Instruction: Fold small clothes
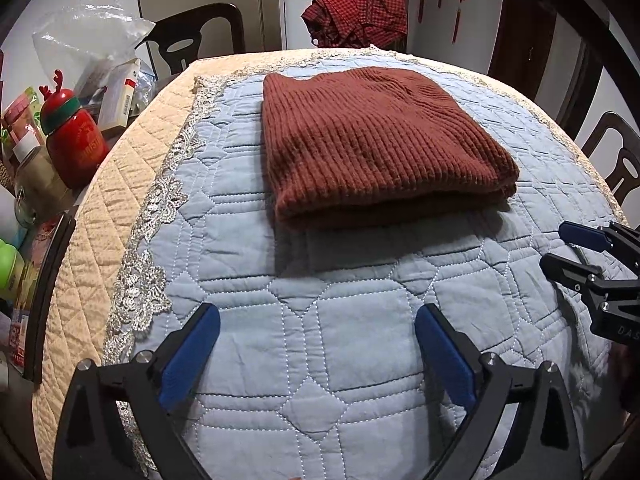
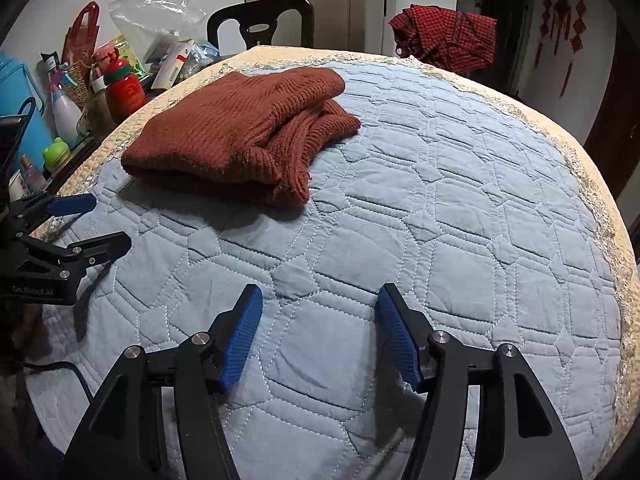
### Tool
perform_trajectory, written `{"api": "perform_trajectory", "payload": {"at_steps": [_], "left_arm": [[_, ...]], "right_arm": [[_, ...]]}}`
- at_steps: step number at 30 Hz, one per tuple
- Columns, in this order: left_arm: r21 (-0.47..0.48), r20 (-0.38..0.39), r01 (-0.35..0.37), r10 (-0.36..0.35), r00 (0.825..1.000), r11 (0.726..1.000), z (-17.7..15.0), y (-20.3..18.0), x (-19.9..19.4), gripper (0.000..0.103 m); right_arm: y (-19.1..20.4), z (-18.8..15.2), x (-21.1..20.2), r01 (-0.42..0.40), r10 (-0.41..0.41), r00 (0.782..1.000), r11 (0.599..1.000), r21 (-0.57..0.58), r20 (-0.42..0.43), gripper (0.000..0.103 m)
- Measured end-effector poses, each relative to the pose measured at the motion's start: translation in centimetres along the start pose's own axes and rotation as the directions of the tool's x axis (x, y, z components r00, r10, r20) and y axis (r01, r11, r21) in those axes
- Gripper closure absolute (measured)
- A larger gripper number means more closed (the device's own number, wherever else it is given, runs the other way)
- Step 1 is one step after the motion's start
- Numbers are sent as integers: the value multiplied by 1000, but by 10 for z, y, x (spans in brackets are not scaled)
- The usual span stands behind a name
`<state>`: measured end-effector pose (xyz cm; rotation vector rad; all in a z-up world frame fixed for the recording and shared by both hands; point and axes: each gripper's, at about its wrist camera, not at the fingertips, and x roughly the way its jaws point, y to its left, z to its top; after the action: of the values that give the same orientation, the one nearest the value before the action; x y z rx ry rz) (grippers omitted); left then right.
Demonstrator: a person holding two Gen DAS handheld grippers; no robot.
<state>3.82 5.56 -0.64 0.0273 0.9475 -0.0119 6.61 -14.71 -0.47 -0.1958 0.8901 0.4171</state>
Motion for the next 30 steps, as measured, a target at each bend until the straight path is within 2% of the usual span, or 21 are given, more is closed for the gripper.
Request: {"api": "perform_trajectory", "payload": {"at_steps": [6, 30], "left_arm": [[-6, -5, 0, 0, 1000, 1000, 1, 3, 2, 1], [-5, -6, -1, 1, 1000, 1000, 1, 3, 2, 0]], "right_arm": [[1, 0, 1, -11, 11, 1000, 1000, -8, -2, 37], [1, -1, 1, -20, 20, 1000, 1000, -5, -1, 36]]}}
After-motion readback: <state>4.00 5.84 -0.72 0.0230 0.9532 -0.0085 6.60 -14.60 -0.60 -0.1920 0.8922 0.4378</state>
